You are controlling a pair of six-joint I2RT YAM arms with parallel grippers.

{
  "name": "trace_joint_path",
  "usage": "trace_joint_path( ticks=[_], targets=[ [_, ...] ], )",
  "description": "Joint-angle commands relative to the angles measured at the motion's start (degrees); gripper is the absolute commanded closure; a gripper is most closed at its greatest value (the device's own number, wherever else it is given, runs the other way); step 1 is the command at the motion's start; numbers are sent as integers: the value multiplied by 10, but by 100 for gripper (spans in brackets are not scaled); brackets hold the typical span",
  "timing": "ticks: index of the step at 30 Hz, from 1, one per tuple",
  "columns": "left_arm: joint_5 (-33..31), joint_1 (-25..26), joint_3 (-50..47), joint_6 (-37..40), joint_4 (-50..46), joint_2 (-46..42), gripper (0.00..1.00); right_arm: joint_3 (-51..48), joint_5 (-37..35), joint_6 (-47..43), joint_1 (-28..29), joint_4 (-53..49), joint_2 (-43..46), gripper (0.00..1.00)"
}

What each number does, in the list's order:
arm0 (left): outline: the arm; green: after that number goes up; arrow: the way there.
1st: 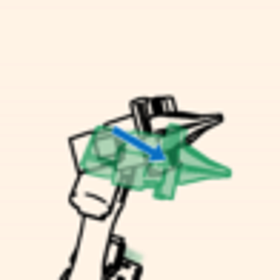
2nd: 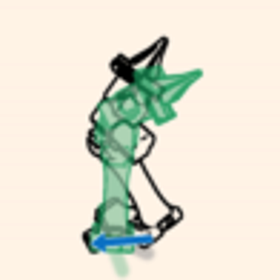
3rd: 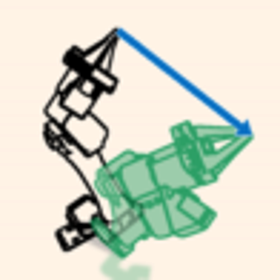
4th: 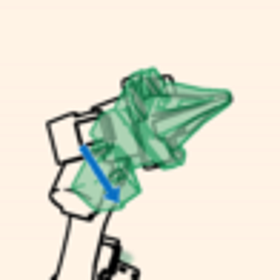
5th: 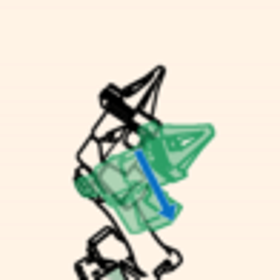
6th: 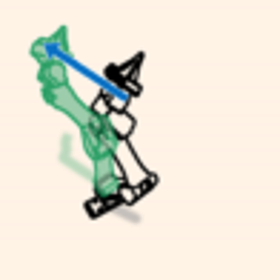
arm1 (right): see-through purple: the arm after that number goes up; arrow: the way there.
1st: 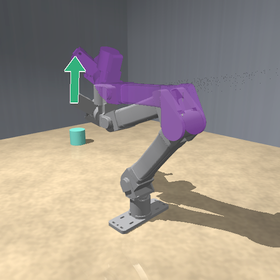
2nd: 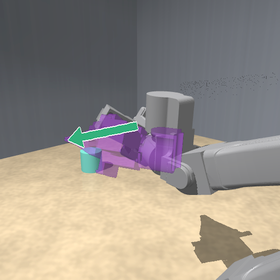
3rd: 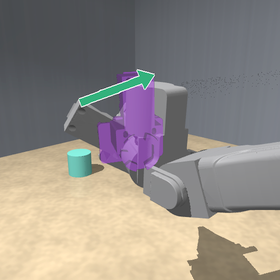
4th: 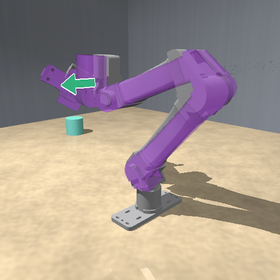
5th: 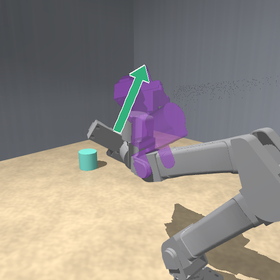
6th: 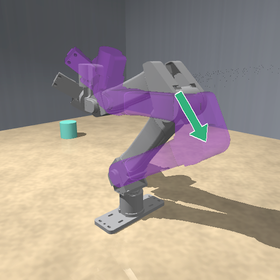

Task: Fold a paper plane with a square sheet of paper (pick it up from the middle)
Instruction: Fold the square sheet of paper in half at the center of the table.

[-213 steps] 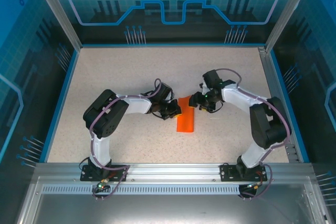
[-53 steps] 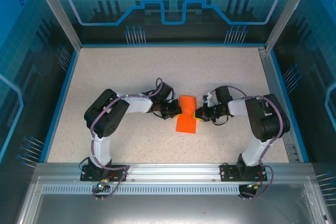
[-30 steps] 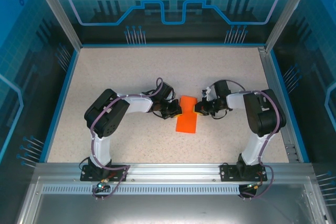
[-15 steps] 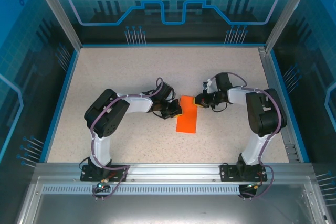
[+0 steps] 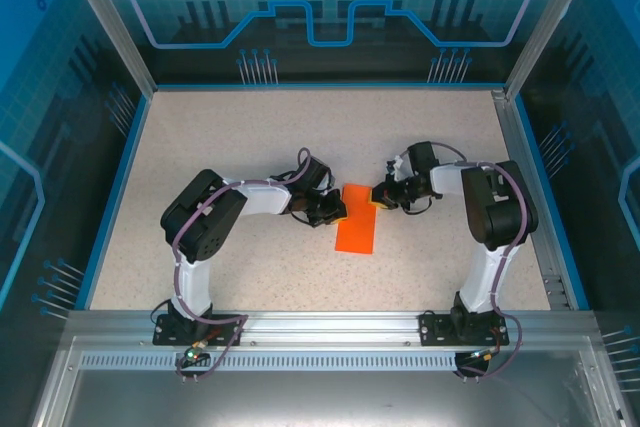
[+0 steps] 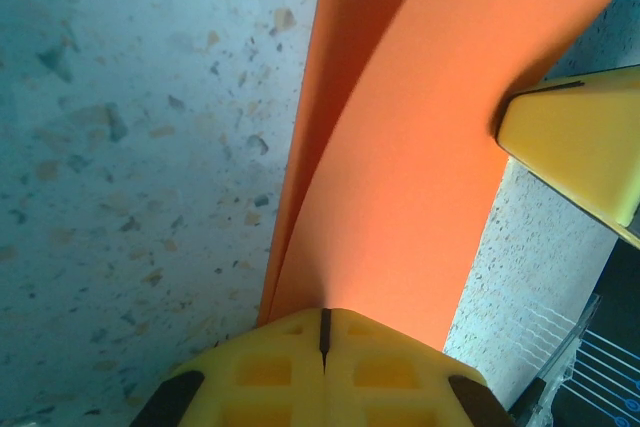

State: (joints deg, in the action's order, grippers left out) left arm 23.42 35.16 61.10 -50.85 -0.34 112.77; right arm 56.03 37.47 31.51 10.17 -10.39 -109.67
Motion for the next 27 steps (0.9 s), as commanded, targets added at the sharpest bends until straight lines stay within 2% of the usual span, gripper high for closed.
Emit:
trace_joint_path(
  ticks=[1, 7, 15, 21, 27],
  targets=[
    [-26, 8, -12, 11, -70, 30, 100, 32, 3, 5, -10, -30, 26, 100],
    [-26, 8, -13, 10, -70, 29, 100, 58, 14, 1, -24, -39, 0, 100],
    [-26, 8, -12, 10, -68, 29, 100, 39, -1, 10, -25, -18, -49, 100],
    [-28, 8, -17, 10, -68, 25, 100, 55, -14, 8, -25, -42, -27, 100],
    [-29, 8, -19, 8, -67, 24, 100, 88, 14, 5, -31, -51, -19, 100]
  ],
)
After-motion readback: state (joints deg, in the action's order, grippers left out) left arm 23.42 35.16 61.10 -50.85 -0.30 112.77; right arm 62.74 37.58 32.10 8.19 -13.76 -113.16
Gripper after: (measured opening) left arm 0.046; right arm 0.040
